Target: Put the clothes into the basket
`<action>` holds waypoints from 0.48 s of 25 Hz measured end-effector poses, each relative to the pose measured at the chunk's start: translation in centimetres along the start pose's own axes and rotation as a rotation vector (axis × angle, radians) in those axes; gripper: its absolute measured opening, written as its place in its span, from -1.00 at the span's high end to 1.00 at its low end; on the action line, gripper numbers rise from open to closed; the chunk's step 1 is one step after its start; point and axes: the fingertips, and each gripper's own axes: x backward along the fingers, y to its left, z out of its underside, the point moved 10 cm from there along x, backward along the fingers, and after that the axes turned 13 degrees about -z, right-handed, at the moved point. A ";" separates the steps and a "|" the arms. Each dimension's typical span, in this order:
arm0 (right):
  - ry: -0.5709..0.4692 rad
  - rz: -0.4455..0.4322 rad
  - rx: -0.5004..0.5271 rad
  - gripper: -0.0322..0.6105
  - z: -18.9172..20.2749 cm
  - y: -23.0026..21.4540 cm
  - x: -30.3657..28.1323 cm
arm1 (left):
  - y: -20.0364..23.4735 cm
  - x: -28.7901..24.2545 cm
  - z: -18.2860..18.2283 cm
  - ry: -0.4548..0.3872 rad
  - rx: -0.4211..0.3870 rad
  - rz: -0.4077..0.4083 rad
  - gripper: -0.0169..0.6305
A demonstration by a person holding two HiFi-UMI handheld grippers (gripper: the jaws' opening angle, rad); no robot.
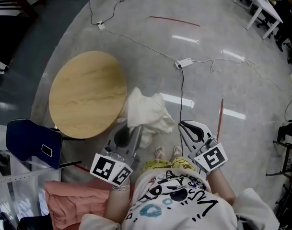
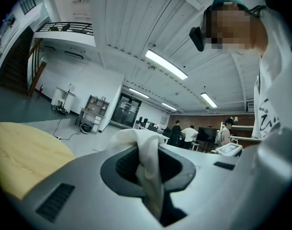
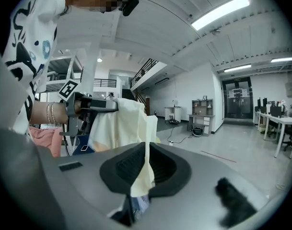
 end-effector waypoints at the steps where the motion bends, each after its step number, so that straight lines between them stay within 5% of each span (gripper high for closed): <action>1: 0.006 -0.001 0.000 0.80 -0.1 -0.2 -0.5 | 0.6 -0.1 0.4 0.010 0.002 -0.010 0.75; 12: 0.061 -0.171 0.051 0.80 -1.4 -6.8 -6.4 | 2.5 -2.0 4.5 0.084 0.068 -0.174 0.75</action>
